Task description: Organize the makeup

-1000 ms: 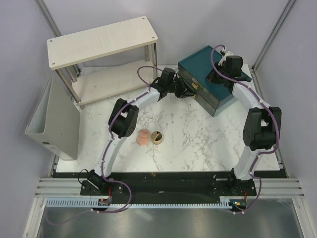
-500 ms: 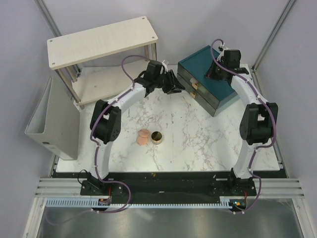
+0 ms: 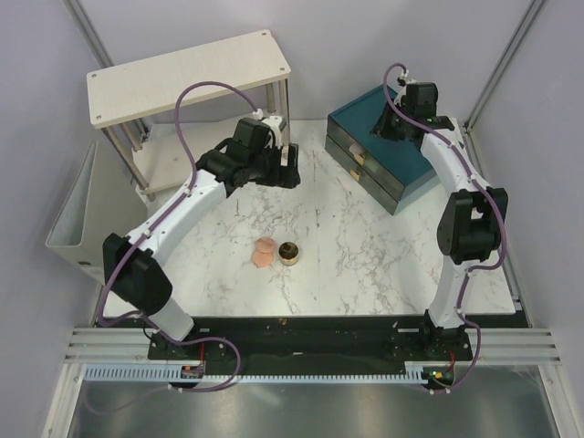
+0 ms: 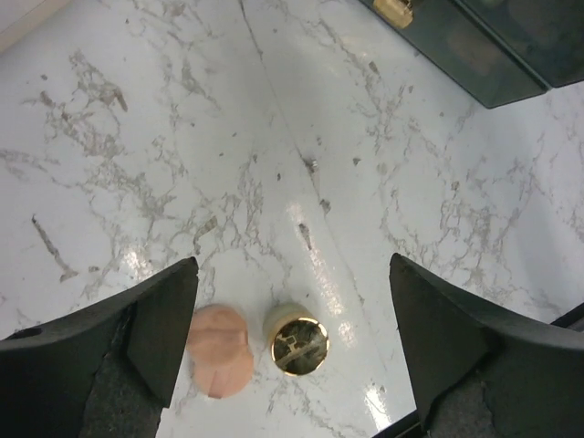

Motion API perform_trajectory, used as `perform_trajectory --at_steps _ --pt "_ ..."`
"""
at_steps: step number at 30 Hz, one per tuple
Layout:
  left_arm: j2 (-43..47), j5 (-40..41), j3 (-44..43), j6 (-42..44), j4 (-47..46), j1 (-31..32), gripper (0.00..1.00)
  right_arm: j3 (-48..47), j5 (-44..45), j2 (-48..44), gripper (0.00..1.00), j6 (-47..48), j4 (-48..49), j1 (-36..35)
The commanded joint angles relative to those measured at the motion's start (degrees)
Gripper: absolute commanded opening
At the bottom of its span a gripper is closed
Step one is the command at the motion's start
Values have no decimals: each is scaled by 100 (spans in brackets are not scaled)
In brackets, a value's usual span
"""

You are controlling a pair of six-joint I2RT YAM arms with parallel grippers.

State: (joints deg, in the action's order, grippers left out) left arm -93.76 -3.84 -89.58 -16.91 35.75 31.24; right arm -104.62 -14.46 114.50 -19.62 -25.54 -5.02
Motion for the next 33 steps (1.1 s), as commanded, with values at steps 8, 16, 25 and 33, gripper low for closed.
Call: perform_trajectory --at_steps 8,16,25,33 --pt "33 49 30 530 275 -4 90 -1842 -171 906 0 37 383 -333" --pt "-204 -90 -455 478 451 -4 87 -1878 549 1557 0 -735 1419 -474" --pt "-406 -328 -323 91 302 40 83 -2027 752 1979 0 -1159 2342 -615" --pt "-618 -618 -367 -138 205 92 81 -2755 1164 2514 0 -1211 2475 -615"
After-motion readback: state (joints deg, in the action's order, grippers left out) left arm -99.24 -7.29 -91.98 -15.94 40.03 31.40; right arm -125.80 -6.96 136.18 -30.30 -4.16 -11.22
